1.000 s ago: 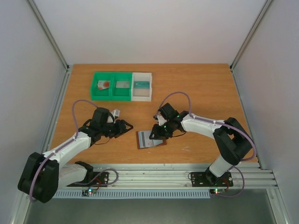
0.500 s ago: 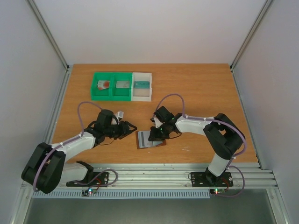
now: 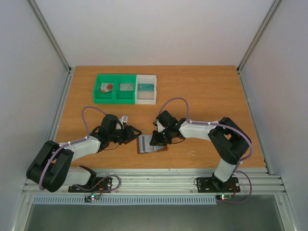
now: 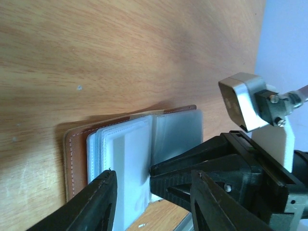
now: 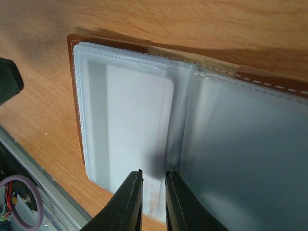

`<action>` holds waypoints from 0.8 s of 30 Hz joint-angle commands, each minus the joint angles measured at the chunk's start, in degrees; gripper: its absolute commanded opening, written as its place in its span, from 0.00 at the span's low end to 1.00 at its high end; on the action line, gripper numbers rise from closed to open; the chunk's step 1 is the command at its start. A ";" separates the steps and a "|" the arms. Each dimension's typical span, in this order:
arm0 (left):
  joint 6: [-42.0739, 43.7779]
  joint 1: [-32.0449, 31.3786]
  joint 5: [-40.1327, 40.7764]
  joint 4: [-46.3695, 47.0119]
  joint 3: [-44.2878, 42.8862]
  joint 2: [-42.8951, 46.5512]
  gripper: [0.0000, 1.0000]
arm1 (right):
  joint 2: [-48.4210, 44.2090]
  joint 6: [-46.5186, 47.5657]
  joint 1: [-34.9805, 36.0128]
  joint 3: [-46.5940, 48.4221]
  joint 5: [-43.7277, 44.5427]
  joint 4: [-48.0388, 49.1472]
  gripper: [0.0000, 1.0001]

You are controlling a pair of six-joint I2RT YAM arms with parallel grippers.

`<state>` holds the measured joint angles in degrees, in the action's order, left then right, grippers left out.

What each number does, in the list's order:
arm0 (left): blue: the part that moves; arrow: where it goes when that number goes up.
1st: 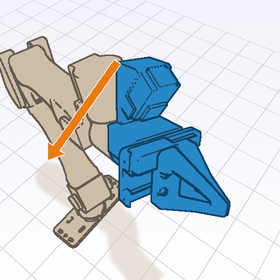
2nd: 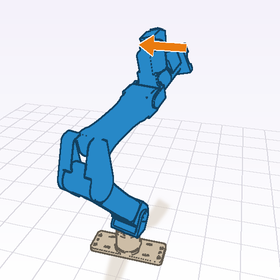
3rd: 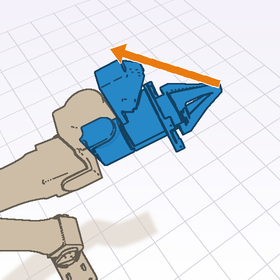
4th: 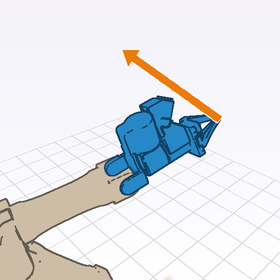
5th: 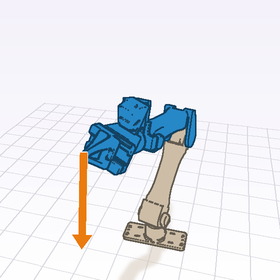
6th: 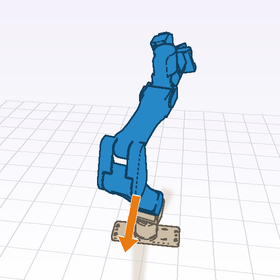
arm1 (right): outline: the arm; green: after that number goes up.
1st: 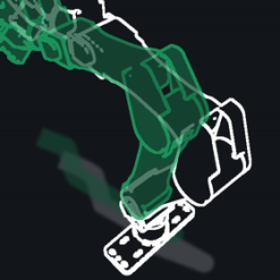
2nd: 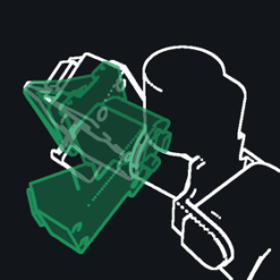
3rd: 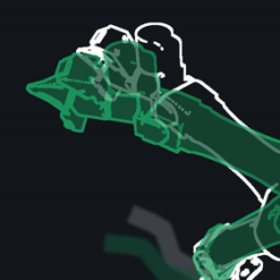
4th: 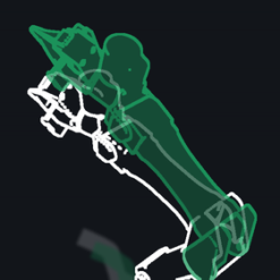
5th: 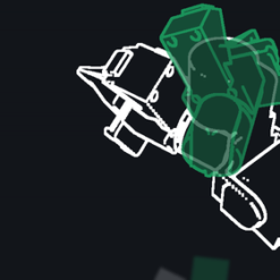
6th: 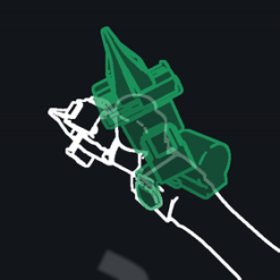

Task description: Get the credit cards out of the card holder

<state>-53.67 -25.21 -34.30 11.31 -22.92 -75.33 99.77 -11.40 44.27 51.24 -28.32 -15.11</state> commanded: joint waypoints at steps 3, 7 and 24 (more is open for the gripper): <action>-0.94 -0.28 -1.21 5.54 1.53 -2.49 0.44 | -0.58 0.12 0.43 0.12 1.49 -1.10 0.15; -2.48 -0.35 -2.24 8.44 2.08 -3.40 0.43 | 0.61 0.34 0.38 -0.03 1.97 -1.06 0.14; -3.41 -1.07 -3.28 10.43 2.07 -4.87 0.43 | 1.74 0.90 0.37 -1.66 4.80 -1.85 0.02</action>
<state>-56.82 -25.36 -36.73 17.37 -21.32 -79.40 100.29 -11.25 44.31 50.89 -26.15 -15.86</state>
